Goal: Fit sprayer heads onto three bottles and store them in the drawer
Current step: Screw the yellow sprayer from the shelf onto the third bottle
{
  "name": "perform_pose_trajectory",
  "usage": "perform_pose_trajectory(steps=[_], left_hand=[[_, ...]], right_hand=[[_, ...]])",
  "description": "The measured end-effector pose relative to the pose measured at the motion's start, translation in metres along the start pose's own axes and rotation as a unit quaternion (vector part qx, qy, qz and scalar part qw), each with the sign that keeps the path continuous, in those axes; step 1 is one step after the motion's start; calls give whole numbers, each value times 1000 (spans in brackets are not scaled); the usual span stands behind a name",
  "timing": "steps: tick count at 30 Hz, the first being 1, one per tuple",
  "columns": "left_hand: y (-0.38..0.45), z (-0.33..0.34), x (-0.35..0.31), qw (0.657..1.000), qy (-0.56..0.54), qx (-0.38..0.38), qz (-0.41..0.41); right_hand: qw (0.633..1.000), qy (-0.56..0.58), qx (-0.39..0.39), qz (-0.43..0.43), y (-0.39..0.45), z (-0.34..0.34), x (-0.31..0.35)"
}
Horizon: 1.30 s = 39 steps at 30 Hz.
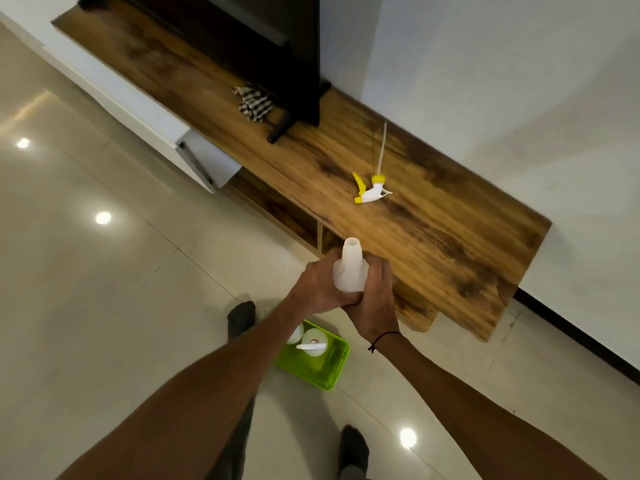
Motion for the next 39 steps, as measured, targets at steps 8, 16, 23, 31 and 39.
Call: perform_pose_trajectory(steps=[8,16,23,31,39], left_hand=[[82,-91,-17,997,31,-6,76],[160,-133,-26,992,54,-3,116],[220,-125,-18,985,75,2,156],[231,-117,-15,980,77,15,185],[220,-109,-21,979,86,9,182]], right_hand=[[999,17,-48,19,102,30,47],[997,10,-61,34,182,37,57],[996,-76,-38,0,215,40,29],[943,-323,22,75,228,14,-20],[967,-207,17,151,223,0,-23]])
Point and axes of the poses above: each hand's wrist, its own y-axis towards the middle knuckle, its own z-axis out of the palm, x = y × z, the point moved 3 cm from there along y, towards the middle knuckle
